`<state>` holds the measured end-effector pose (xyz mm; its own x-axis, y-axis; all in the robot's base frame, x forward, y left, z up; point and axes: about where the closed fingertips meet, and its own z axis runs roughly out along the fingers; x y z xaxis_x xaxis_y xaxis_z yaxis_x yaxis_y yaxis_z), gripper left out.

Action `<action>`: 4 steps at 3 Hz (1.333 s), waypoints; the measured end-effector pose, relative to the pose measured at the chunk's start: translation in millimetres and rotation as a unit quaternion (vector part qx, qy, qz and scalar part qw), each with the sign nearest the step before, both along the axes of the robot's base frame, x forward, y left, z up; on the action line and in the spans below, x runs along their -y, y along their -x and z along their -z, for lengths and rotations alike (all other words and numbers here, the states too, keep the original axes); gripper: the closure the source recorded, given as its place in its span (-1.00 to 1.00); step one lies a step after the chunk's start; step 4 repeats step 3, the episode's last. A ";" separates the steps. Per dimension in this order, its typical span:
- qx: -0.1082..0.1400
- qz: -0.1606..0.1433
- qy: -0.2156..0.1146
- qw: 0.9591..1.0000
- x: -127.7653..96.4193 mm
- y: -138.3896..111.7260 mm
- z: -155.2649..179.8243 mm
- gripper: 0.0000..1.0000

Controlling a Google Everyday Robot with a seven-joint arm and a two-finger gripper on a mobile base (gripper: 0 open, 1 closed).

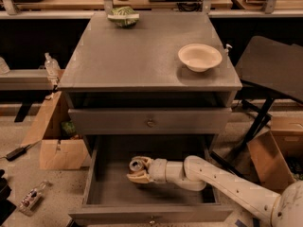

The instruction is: Place orange can into middle drawer

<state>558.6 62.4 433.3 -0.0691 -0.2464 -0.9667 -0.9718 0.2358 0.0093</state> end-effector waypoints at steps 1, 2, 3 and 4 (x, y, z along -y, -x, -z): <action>0.000 -0.001 -0.001 1.000 -1.7 0.6 -0.1 -0.92; 0.000 -0.002 -0.001 1.000 -2.8 0.9 -0.1 -1.00; 0.000 -0.002 -0.001 1.000 -2.8 0.9 -0.1 -1.00; 0.000 -0.002 -0.001 1.000 -2.8 0.9 -0.1 -1.00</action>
Offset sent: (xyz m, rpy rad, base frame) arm -0.0005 0.0014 0.0001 0.0010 0.0005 0.0022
